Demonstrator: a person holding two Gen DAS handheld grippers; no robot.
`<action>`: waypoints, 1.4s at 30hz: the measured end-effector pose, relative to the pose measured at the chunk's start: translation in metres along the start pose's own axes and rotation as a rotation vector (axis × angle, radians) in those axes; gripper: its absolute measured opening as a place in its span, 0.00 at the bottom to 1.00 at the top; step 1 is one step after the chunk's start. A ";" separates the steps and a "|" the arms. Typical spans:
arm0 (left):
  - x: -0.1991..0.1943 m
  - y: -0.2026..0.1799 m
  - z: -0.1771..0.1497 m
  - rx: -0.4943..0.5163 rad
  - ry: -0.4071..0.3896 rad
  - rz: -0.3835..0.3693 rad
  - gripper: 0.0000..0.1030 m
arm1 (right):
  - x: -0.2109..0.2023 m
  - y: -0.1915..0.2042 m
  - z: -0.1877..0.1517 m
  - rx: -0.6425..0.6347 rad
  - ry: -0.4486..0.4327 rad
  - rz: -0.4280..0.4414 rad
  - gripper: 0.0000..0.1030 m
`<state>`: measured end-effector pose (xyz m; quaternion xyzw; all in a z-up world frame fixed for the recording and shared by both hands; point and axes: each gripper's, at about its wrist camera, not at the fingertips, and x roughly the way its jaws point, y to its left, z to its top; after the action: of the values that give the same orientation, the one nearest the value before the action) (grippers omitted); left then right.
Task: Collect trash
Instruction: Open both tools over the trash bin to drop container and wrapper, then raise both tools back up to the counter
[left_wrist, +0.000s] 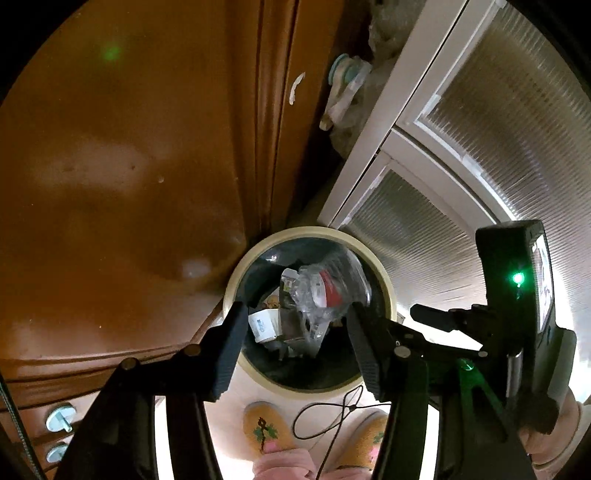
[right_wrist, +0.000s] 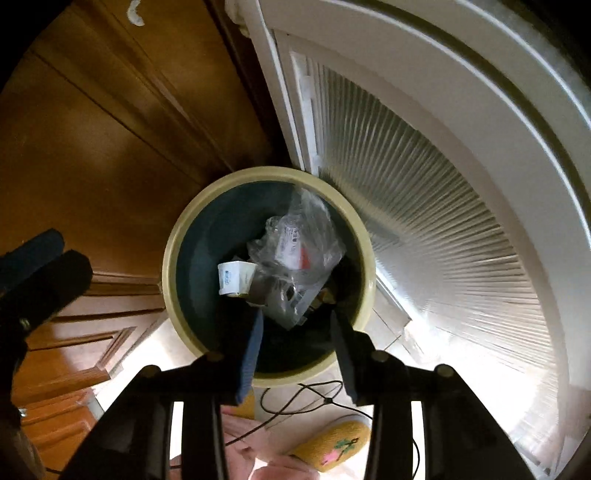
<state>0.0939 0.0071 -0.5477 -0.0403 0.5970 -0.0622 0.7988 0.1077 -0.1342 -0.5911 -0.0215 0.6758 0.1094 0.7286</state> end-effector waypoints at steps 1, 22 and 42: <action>0.003 0.001 0.003 -0.001 0.002 -0.001 0.53 | 0.001 -0.003 -0.002 0.001 0.003 -0.001 0.37; -0.153 -0.031 0.010 -0.041 -0.034 -0.027 0.57 | -0.143 0.012 -0.027 0.017 -0.035 0.073 0.37; -0.367 -0.072 0.026 -0.051 -0.148 0.105 0.68 | -0.388 0.031 -0.039 -0.096 -0.255 0.082 0.37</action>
<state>0.0123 -0.0103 -0.1822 -0.0338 0.5391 -0.0017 0.8415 0.0393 -0.1617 -0.2072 -0.0145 0.5722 0.1731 0.8015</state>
